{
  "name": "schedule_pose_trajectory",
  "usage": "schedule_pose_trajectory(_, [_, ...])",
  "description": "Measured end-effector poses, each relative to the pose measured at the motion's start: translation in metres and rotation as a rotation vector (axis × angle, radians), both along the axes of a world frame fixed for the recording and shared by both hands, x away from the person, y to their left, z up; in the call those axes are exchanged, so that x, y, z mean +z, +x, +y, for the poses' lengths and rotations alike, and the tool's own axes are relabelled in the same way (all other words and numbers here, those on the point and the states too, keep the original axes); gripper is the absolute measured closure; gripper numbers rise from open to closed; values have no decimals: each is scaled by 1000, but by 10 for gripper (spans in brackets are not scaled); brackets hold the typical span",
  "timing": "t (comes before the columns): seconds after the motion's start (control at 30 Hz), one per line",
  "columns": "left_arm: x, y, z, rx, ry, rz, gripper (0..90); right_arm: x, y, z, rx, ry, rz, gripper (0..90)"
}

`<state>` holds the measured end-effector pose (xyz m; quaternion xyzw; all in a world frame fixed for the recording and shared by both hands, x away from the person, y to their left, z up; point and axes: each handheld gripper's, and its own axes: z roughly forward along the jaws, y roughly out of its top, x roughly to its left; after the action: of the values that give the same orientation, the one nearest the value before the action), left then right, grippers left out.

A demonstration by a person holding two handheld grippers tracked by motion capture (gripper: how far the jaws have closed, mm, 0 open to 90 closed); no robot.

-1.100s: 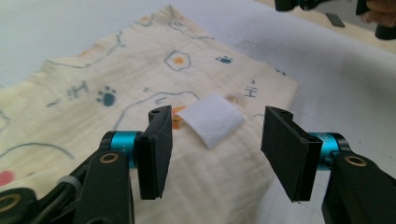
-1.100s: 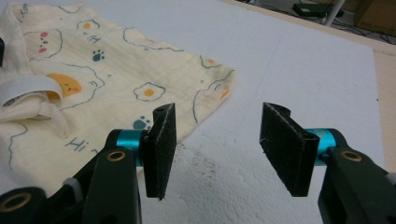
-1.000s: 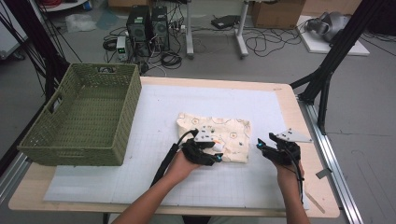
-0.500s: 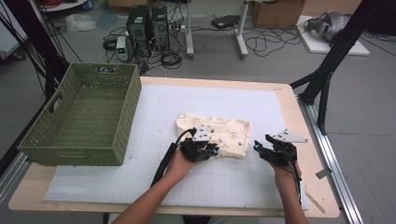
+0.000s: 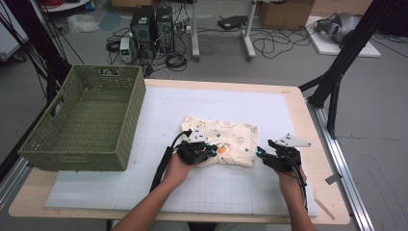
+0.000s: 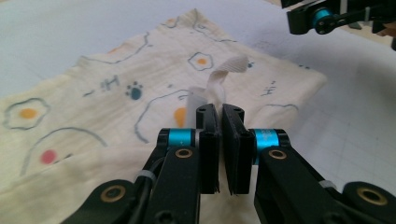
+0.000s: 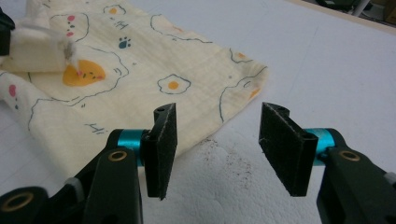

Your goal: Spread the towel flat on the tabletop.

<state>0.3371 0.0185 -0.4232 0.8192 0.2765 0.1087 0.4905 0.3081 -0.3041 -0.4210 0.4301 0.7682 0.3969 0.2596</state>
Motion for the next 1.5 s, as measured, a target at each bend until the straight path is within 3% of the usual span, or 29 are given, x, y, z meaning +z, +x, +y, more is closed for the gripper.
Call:
schedule_pose_trajectory(0.23, [8,-8,51,103,-44,-5,847,-6,2,16,49,14,34,439])
schedule_pose_trajectory(0.33, [6,-14,69,124,-50,4,843,-10,6,28,83,40,56,429])
schedule_pose_trajectory(0.43, [4,-19,84,145,-52,6,841,-10,9,39,92,28,49,433])
schedule_pose_trajectory(0.53, [2,-21,98,174,-59,12,842,-5,10,39,47,-2,26,462])
schedule_pose_trajectory(0.63, [1,-22,110,199,-74,17,841,1,9,30,-43,-46,-8,478])
schedule_pose_trajectory(0.7, [1,-23,114,211,-82,13,841,6,8,23,-68,-4,-30,475])
schedule_pose_trajectory(0.73, [1,-23,115,211,-84,14,841,8,7,22,-57,32,-36,456])
schedule_pose_trajectory(0.8, [1,-22,114,212,-84,12,841,10,7,25,23,95,-34,410])
schedule_pose_trajectory(0.9, [0,-23,113,206,-81,11,841,4,9,42,131,61,0,386])
schedule_pose_trajectory(1.0, [0,-23,113,208,-81,10,841,-9,15,59,189,32,61,383])
schedule_pose_trajectory(1.07, [-1,-23,114,208,-83,10,841,-17,19,68,214,5,95,418])
schedule_pose_trajectory(1.17, [-1,-23,115,210,-82,11,841,-26,26,76,239,-56,137,546])
schedule_pose_trajectory(1.2, [-1,-23,115,210,-81,11,841,-27,29,75,243,-43,136,585])
schedule_pose_trajectory(1.27, [-1,-23,115,211,-81,10,841,-27,34,72,242,-36,136,761])
schedule_pose_trajectory(1.33, [-1,-23,115,209,-80,10,841,-27,38,70,238,-45,134,872])
schedule_pose_trajectory(1.4, [-1,-23,114,208,-84,9,841,-25,44,70,233,-79,122,882])
schedule_pose_trajectory(1.5, [-1,-24,114,208,-82,9,841,-22,56,69,172,-143,95,884])
